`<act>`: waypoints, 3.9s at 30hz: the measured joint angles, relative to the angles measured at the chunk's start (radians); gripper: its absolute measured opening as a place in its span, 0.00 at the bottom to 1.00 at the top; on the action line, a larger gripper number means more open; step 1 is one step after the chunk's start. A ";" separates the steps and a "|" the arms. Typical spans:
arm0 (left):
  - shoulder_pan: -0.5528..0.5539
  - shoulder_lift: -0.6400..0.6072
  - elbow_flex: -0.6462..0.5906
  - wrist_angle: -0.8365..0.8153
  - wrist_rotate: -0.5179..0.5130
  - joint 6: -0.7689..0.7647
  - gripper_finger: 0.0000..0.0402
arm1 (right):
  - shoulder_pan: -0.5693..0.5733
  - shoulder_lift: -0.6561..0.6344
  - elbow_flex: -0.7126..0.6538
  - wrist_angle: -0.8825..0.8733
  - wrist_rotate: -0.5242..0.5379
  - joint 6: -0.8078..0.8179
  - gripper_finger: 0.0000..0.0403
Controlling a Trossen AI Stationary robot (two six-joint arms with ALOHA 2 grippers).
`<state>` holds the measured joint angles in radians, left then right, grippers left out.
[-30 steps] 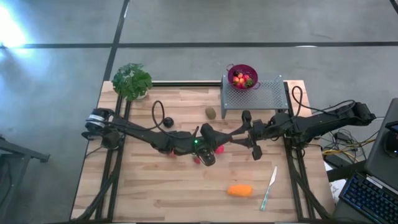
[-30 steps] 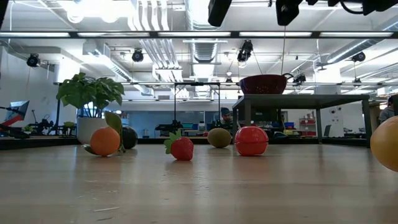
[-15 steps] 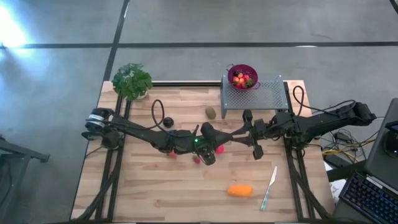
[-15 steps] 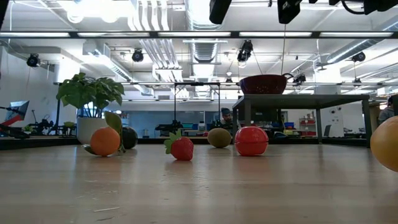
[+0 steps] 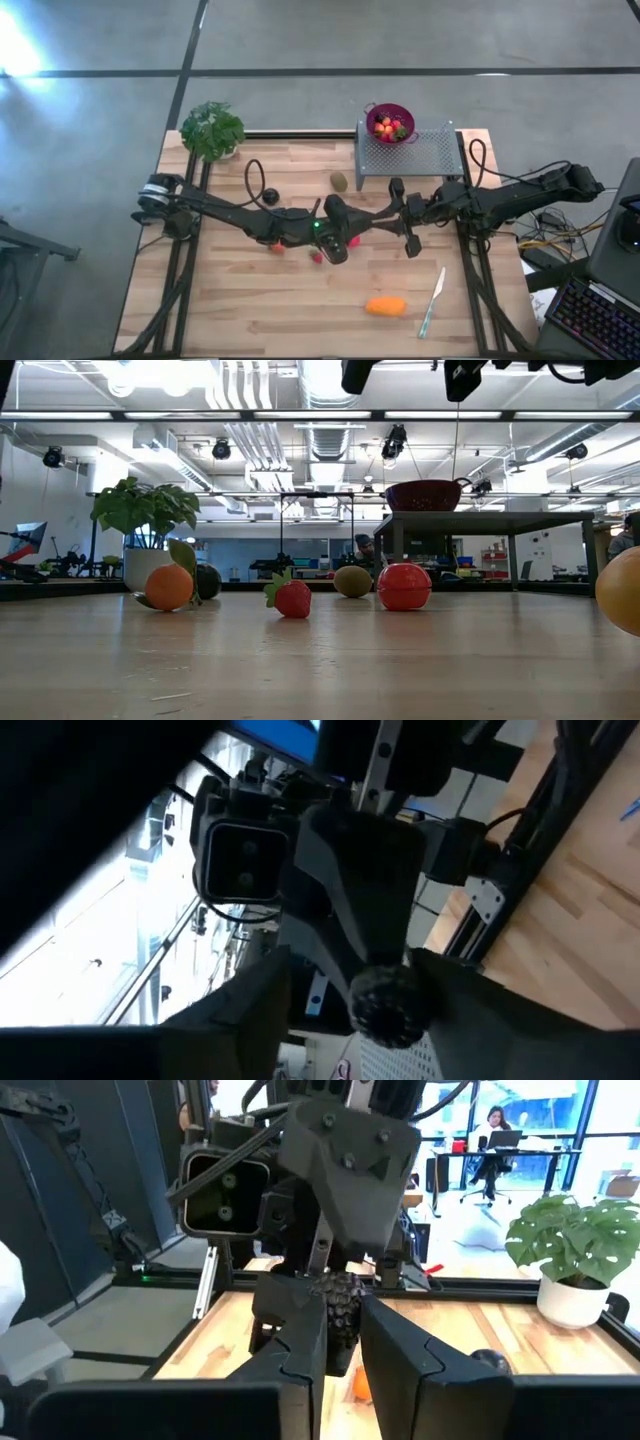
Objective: Pick & Place Fruit
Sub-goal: Put the blackberry into the violet strainer bowl on the shelf
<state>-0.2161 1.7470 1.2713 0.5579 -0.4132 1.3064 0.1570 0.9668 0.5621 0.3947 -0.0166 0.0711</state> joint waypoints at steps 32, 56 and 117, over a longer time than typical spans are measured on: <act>0.003 -0.003 0.001 -0.364 -0.185 -0.498 0.75 | 0.000 -0.091 0.035 -0.392 0.074 0.096 0.03; 0.132 -0.015 -0.217 -0.339 0.082 -1.066 0.75 | -0.086 -0.061 0.039 -1.409 0.510 1.024 0.02; 0.150 -0.020 -0.221 -0.374 0.105 -1.014 0.75 | -0.376 0.542 0.022 -1.501 0.284 0.973 0.53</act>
<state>-0.0666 1.7271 1.0504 0.1841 -0.3080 0.2927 -0.2187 1.5089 0.5845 -1.1064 0.2674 1.0446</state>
